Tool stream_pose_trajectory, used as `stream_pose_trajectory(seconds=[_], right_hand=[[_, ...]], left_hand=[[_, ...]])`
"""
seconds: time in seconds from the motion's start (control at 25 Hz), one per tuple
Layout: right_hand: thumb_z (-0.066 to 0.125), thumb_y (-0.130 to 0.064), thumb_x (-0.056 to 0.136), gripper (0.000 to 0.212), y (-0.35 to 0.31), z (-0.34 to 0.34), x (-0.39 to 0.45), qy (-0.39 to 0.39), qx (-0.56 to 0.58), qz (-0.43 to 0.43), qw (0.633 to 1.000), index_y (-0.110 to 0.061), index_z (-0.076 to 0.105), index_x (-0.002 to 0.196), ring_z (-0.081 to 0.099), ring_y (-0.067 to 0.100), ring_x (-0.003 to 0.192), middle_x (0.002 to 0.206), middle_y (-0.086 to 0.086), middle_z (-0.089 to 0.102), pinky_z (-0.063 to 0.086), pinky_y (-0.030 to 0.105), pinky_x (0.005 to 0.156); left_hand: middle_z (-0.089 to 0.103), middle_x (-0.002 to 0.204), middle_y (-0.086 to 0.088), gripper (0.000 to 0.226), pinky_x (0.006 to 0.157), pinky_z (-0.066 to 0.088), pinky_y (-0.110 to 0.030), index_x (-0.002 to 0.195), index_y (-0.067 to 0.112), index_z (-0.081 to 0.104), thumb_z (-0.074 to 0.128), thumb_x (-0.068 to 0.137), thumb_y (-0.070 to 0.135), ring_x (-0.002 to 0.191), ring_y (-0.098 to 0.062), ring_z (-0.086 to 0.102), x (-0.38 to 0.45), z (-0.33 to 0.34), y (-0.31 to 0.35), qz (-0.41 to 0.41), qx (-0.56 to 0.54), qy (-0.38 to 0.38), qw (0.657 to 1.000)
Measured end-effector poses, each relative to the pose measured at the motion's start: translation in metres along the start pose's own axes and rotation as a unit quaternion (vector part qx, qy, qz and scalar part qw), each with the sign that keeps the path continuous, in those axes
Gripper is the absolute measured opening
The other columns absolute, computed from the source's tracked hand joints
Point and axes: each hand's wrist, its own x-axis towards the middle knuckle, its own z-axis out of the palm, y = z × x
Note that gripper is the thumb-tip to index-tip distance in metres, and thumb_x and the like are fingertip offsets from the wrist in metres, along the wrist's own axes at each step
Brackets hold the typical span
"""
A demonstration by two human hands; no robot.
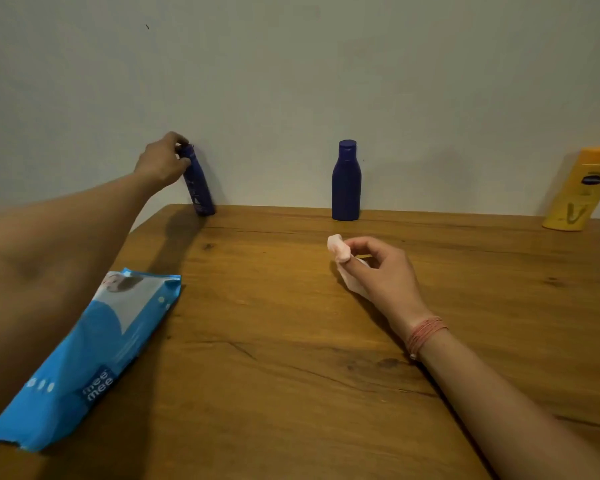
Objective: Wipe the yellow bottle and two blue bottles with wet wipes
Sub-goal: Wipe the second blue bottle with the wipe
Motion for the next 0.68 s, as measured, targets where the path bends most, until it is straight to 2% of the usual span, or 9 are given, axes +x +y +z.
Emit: stream_pose_trajectory(seconds=[0.16, 0.24, 0.36, 0.44, 0.52, 0.6, 0.64, 0.68], right_hand=[[0.069, -0.034, 0.087, 0.020, 0.002, 0.001, 0.001, -0.001, -0.014, -0.005, 1.000, -0.035, 0.067, 0.106, 0.058, 0.000, 0.093, 0.102, -0.021, 0.065, 0.045, 0.017, 0.071], [0.069, -0.032, 0.086, 0.019, 0.003, 0.002, 0.003, 0.008, 0.004, -0.009, 1.000, -0.035, 0.065, 0.105, 0.058, -0.002, 0.095, 0.102, -0.021, 0.064, 0.046, 0.016, 0.074], [0.070, -0.023, 0.086, 0.024, 0.002, 0.002, 0.005, 0.040, 0.044, -0.010, 0.998, -0.035, 0.059, 0.103, 0.058, -0.005, 0.100, 0.105, -0.019, 0.063, 0.048, 0.020, 0.083], [0.071, -0.019, 0.086, 0.021, 0.000, 0.001, 0.004, 0.064, 0.070, -0.031, 0.995, -0.033, 0.062, 0.099, 0.060, -0.005, 0.096, 0.101, -0.016, 0.066, 0.048, 0.021, 0.081], [0.071, -0.022, 0.086, 0.015, -0.002, 0.000, 0.002, 0.075, 0.110, -0.049, 0.990, -0.027, 0.066, 0.099, 0.064, 0.006, 0.096, 0.099, -0.010, 0.069, 0.051, 0.028, 0.080], [0.069, -0.028, 0.087, 0.015, -0.006, 0.000, -0.001, 0.065, 0.128, -0.039, 0.989, -0.028, 0.067, 0.102, 0.066, 0.020, 0.100, 0.103, -0.006, 0.070, 0.056, 0.041, 0.080], [0.067, -0.027, 0.089, 0.016, -0.007, 0.001, -0.004, 0.055, 0.128, -0.039, 0.989, -0.029, 0.068, 0.104, 0.066, 0.024, 0.101, 0.105, -0.005, 0.070, 0.057, 0.043, 0.078], [0.065, -0.025, 0.090, 0.016, -0.010, 0.003, -0.007, 0.046, 0.121, -0.052, 0.990, -0.029, 0.068, 0.106, 0.066, 0.023, 0.101, 0.106, -0.005, 0.070, 0.058, 0.040, 0.076]], left_hand=[[0.058, 0.128, -0.013, 0.041, 0.086, 0.051, -0.036, 0.129, 0.012, 0.048, 0.066, 0.092, 0.017, 0.111, -0.026, 0.058, -0.014, -0.003, 0.021, 0.027, -0.164, -0.017, 0.986], [0.058, 0.123, -0.009, 0.039, 0.084, 0.051, -0.032, 0.125, 0.015, 0.051, 0.068, 0.091, 0.023, 0.106, -0.020, 0.059, -0.030, -0.009, 0.051, 0.040, -0.287, -0.005, 0.957], [0.060, 0.112, -0.005, 0.030, 0.075, 0.055, -0.031, 0.117, 0.017, 0.053, 0.066, 0.092, 0.027, 0.094, -0.018, 0.066, -0.080, -0.012, 0.098, 0.006, -0.508, -0.046, 0.860], [0.063, 0.098, -0.002, 0.020, 0.067, 0.055, -0.031, 0.107, 0.017, 0.055, 0.064, 0.094, 0.030, 0.080, -0.017, 0.068, -0.122, -0.001, 0.119, -0.036, -0.597, -0.088, 0.796], [0.064, 0.080, -0.002, 0.020, 0.062, 0.055, -0.029, 0.099, 0.015, 0.054, 0.062, 0.094, 0.033, 0.064, -0.016, 0.066, -0.165, 0.016, 0.128, -0.116, -0.661, -0.151, 0.726], [0.063, 0.065, -0.002, 0.027, 0.054, 0.056, -0.028, 0.090, 0.013, 0.054, 0.063, 0.092, 0.038, 0.052, -0.016, 0.064, -0.203, 0.030, 0.131, -0.209, -0.694, -0.216, 0.654], [0.062, 0.063, -0.002, 0.031, 0.052, 0.055, -0.027, 0.089, 0.012, 0.055, 0.064, 0.091, 0.041, 0.050, -0.016, 0.062, -0.217, 0.036, 0.132, -0.244, -0.700, -0.236, 0.629], [0.062, 0.066, -0.003, 0.033, 0.054, 0.055, -0.027, 0.092, 0.011, 0.057, 0.064, 0.090, 0.043, 0.052, -0.016, 0.062, -0.227, 0.041, 0.133, -0.264, -0.705, -0.247, 0.610]])
